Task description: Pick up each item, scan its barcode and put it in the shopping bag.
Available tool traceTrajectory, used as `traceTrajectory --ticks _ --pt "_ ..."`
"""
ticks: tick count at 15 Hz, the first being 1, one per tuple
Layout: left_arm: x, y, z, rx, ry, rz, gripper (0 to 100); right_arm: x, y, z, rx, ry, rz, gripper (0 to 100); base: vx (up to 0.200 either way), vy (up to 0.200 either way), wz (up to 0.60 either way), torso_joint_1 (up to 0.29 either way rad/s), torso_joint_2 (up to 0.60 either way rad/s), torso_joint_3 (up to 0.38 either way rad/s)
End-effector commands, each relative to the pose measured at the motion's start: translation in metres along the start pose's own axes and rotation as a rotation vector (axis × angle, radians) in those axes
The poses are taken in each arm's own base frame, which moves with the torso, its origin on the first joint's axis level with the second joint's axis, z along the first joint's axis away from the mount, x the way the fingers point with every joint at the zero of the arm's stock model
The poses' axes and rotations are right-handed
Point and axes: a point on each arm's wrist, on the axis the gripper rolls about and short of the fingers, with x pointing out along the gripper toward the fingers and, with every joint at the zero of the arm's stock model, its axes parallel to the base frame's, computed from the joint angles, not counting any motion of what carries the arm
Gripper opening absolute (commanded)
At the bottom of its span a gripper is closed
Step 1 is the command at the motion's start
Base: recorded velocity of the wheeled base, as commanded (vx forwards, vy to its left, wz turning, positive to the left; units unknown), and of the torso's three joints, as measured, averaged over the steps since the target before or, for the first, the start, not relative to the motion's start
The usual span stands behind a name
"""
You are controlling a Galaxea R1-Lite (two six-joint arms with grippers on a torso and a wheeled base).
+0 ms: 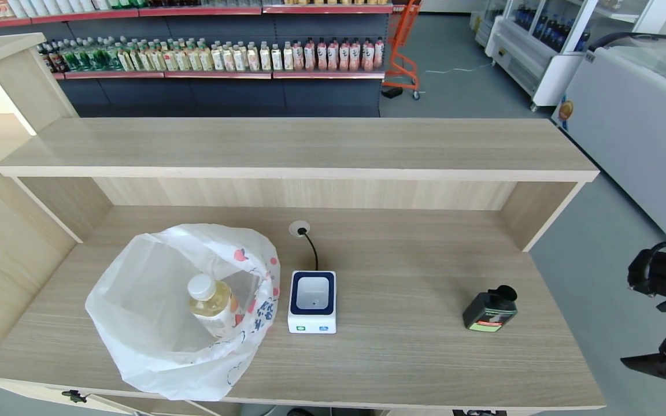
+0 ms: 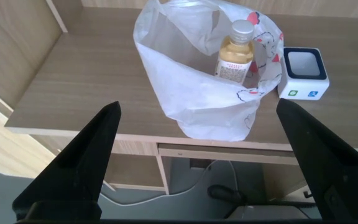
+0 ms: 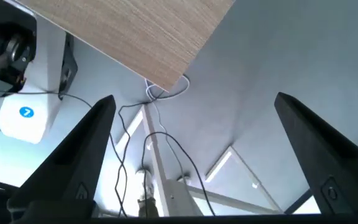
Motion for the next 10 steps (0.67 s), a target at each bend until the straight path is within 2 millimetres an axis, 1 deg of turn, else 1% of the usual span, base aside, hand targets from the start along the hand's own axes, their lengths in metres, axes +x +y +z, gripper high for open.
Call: traceTrajectory --ticks 1,3,5,6,7,10 --pt "0.0 0.0 0.0 0.0 -0.002 0.0 100 0.043 -0.005 0.0 -0.079 0.05 0.155 100 0.0 0.0 0.0 0.0 0.0 0.0" --pt "0.0 0.0 0.0 0.0 0.0 -0.001 100 0.06 -0.005 0.005 -0.135 -0.016 0.22 100 0.0 0.0 0.0 0.0 0.0 0.0" --pt "0.0 0.0 0.0 0.0 0.0 -0.001 100 0.076 -0.006 0.009 -0.157 -0.056 0.228 100 0.0 0.0 0.0 0.0 0.0 0.0" --pt "0.0 0.0 0.0 0.0 0.0 -0.001 100 0.088 -0.009 0.012 -0.161 -0.096 0.233 100 0.0 0.0 0.0 0.0 0.0 0.0" --pt "0.0 0.0 0.0 0.0 0.0 0.0 100 0.097 -0.008 0.015 -0.167 -0.14 0.257 100 0.0 0.0 0.0 0.0 0.0 0.0" --pt "0.0 0.0 0.0 0.0 0.0 0.0 100 0.114 -0.004 0.023 -0.184 -0.222 0.309 100 0.0 0.0 0.0 0.0 0.0 0.0"
